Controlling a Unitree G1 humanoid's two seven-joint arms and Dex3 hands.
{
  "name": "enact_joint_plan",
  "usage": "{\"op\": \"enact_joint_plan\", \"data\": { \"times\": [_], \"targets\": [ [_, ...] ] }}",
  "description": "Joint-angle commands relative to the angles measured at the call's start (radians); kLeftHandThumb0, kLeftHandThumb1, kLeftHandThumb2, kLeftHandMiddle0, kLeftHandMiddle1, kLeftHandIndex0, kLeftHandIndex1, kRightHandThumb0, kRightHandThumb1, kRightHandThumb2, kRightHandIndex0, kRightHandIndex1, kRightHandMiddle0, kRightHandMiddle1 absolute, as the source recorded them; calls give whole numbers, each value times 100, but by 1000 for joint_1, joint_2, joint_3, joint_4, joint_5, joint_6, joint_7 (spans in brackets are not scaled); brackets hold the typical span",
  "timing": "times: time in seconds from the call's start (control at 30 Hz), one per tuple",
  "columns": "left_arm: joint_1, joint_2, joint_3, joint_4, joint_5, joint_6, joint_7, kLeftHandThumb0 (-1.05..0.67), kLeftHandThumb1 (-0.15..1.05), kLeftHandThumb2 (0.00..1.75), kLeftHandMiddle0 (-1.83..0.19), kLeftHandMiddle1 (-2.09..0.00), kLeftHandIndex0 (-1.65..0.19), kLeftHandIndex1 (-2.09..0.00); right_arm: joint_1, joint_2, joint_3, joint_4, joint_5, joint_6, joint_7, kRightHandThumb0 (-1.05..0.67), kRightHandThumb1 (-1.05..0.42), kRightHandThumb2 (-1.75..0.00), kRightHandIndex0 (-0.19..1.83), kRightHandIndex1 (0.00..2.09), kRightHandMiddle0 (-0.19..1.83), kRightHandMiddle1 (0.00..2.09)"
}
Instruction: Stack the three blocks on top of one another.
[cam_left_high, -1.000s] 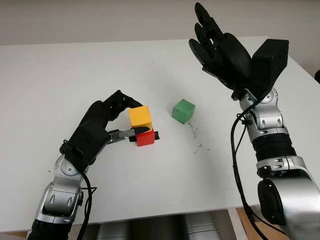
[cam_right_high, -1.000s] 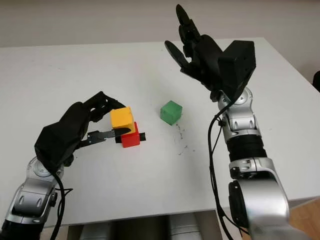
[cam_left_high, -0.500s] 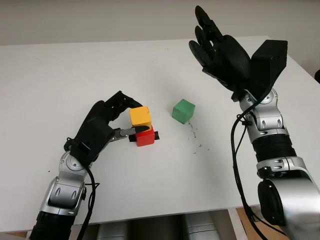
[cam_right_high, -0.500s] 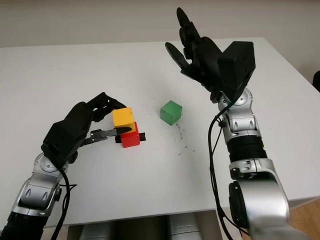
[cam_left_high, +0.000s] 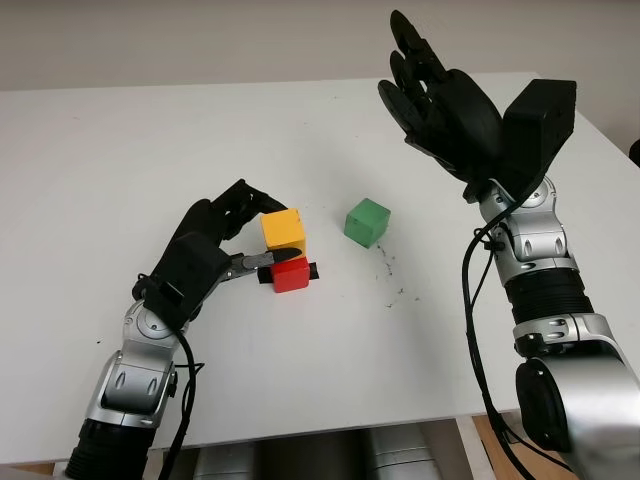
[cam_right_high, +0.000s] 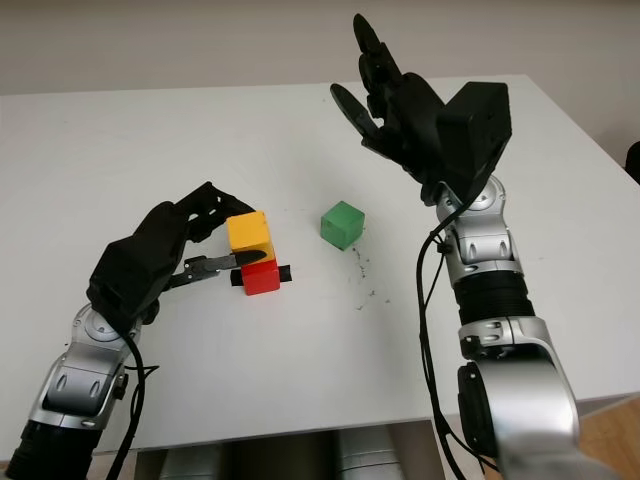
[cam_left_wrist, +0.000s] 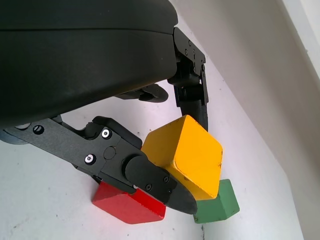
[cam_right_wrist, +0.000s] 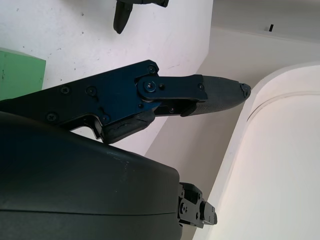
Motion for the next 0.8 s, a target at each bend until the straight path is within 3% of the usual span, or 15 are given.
{"op": "enact_joint_plan", "data": {
  "times": [0.0,0.77],
  "targets": [
    [-13,-3,4,-33,-4,5,-1,-40,92,5,-42,0,-45,-177,5,-4,-6,-23,8,2,0,-73,-105,-40,-19,0,-14,6],
    [-5,-2,-2,-68,-1,79,-15,-41,91,5,-42,0,-46,-177,0,-3,-3,-11,1,-3,1,-75,-105,-40,-19,0,-14,6]
  ]
}}
